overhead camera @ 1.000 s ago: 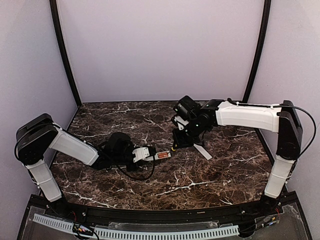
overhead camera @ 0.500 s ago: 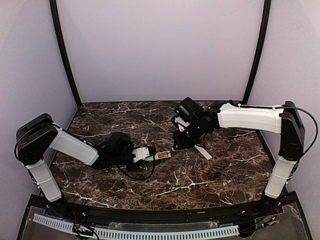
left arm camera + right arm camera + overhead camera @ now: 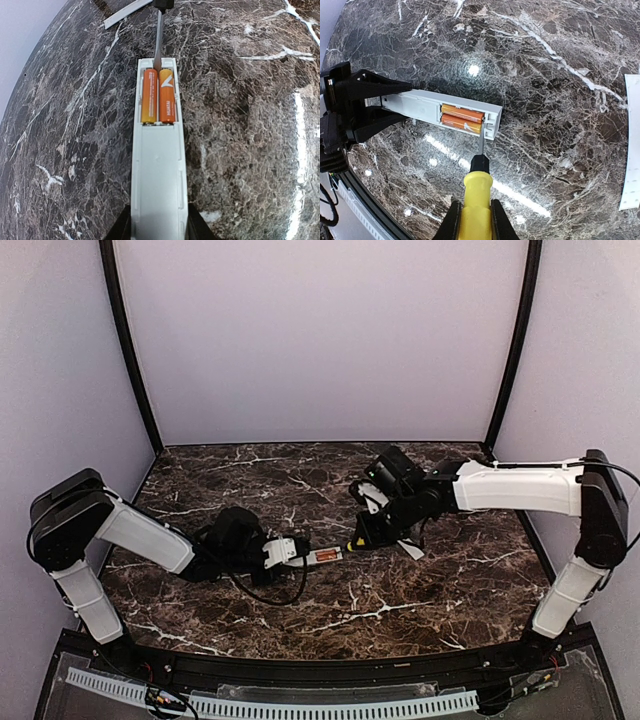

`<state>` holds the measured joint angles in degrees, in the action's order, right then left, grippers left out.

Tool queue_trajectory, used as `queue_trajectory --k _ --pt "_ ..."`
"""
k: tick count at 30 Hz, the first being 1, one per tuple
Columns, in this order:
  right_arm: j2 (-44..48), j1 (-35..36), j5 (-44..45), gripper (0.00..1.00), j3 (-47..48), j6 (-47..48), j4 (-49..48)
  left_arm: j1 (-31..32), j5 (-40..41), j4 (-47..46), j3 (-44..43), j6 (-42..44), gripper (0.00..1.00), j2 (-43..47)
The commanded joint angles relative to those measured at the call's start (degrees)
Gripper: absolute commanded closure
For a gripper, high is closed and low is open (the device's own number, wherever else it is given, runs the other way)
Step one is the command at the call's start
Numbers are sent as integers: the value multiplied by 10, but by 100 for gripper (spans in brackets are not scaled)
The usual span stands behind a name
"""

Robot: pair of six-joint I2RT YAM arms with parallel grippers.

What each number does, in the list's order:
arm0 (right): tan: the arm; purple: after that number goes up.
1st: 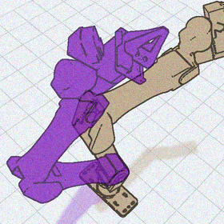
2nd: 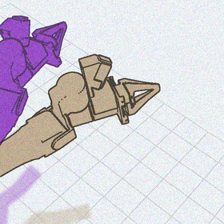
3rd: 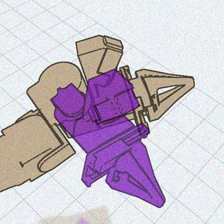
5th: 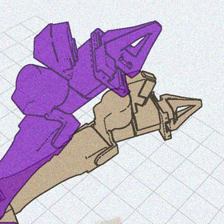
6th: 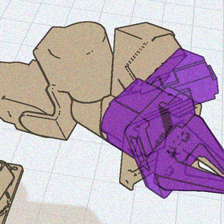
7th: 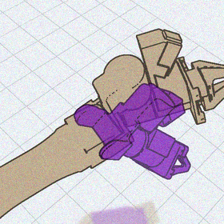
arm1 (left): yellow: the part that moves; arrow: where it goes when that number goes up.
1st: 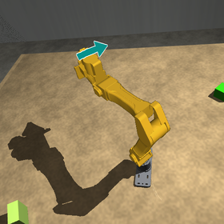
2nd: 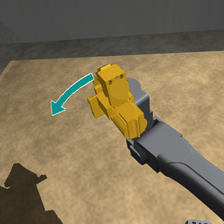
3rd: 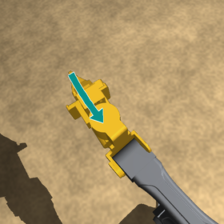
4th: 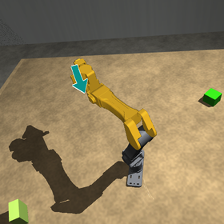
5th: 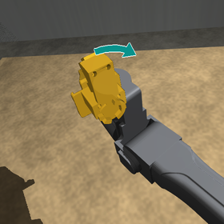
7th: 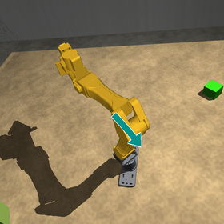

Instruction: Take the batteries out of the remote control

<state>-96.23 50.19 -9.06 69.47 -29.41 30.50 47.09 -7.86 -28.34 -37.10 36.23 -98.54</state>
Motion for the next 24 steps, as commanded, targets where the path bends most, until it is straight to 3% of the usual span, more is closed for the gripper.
queue_trajectory --k 1,24 --pt "10 11 -96 100 -36 15 -53 10 -66 -21 7 8 100 21" --pt "69 10 -188 100 -149 18 -172 10 -122 -48 26 -3 100 24"
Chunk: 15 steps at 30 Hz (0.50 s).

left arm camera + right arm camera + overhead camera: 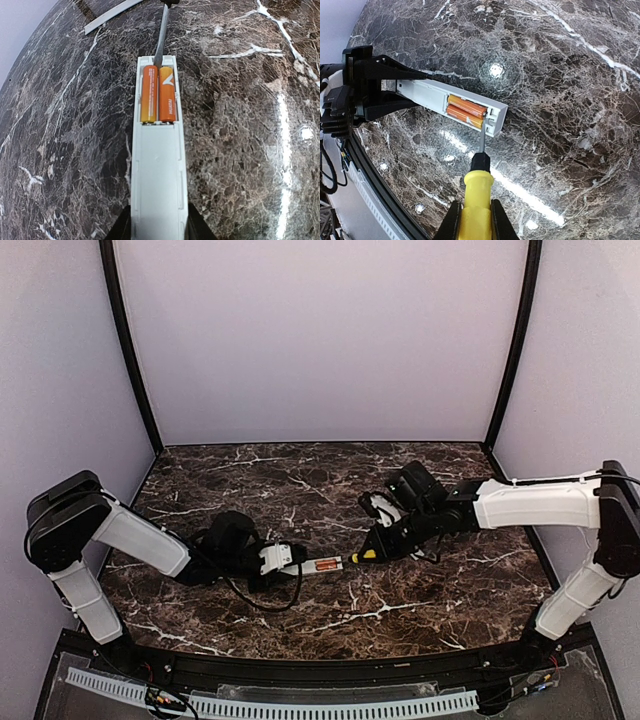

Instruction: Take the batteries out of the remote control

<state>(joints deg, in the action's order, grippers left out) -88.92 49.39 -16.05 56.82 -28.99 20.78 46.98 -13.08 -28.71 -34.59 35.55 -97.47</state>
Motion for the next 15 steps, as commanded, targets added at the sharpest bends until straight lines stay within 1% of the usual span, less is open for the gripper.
queue_trajectory --k 1,15 --pt "-3 17 -121 100 -27 13 -80 11 -70 -45 1 3 100 13" --pt "22 10 -149 100 -82 7 -158 11 -83 -47 4 0 100 9"
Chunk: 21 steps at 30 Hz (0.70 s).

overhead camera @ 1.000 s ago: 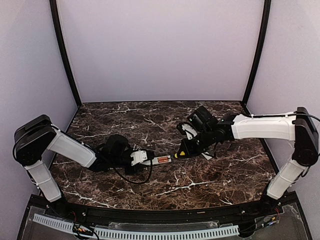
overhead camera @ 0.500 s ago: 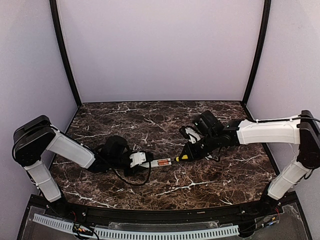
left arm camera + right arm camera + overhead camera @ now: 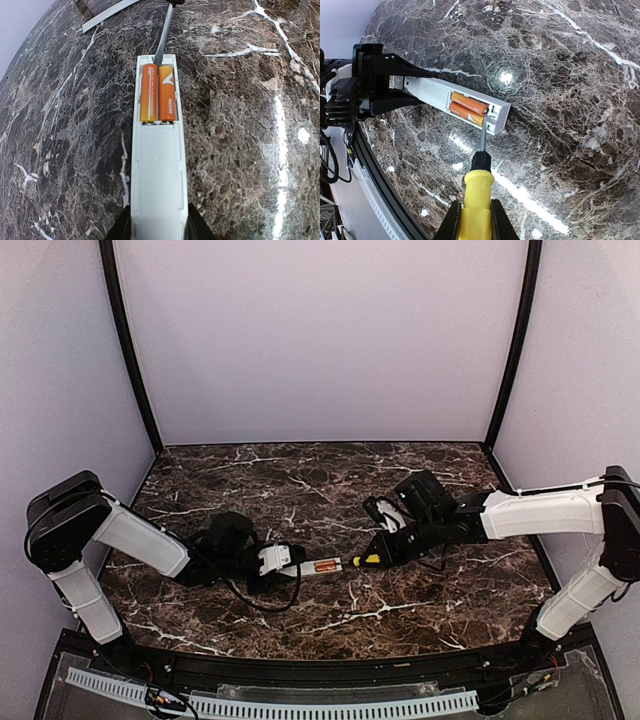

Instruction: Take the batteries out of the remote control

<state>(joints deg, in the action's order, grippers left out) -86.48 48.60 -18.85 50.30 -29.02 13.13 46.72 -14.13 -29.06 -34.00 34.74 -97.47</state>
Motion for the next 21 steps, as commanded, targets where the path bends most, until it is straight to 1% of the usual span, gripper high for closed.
queue_trajectory --k 1,10,12,21 --pt "-2 18 -123 100 -20 7 -88 14 -73 -43 -3 8 100 9" --pt "4 14 -145 100 -36 9 -129 14 -77 -39 -5 7 100 4" --pt "3 13 -158 100 -38 12 -150 13 -80 -39 -5 8 100 4" --pt "16 13 -194 100 -45 22 -165 13 -89 -36 -5 13 100 0"
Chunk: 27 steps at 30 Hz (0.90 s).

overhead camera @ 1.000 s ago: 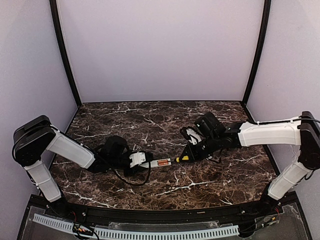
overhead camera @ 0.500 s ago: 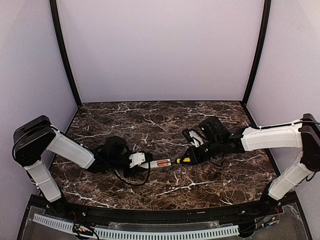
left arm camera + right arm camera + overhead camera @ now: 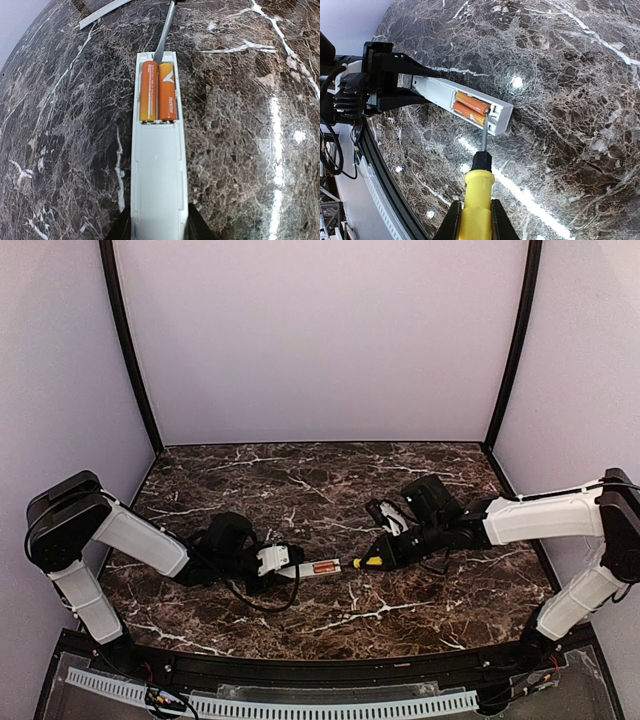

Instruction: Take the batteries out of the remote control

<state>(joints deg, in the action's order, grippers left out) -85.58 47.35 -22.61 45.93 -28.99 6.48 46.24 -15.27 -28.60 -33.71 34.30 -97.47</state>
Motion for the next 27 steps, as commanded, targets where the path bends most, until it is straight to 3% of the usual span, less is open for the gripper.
queue_trajectory --k 1,27 --pt "11 26 -157 100 -1 22 -98 18 -78 -40 -8 18 100 -1" --pt "24 26 -161 100 18 30 -96 19 -95 -16 -27 12 100 -24"
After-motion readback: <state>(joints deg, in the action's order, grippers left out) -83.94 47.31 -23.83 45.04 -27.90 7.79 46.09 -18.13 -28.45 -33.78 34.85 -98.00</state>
